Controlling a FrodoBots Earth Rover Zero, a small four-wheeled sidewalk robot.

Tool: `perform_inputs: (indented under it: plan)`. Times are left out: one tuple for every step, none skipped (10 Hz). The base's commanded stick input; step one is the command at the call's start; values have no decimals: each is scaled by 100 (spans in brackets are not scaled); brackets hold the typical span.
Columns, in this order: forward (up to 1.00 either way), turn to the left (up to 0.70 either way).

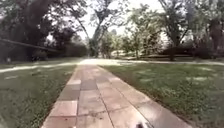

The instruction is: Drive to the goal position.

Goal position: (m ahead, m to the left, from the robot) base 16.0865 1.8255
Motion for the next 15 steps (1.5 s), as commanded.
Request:
perform_inputs:
  plan:
    - [70,0]
    - [70,0]
    - [70,0]
    - [70,16]
    - [70,35]
    - [70,30]
    - [70,18]
    - [70,1]
    - [70,0]
    - [70,0]
    - [70,0]
    - [70,0]
    - [70,0]
    - [70,0]
    - [70,0]
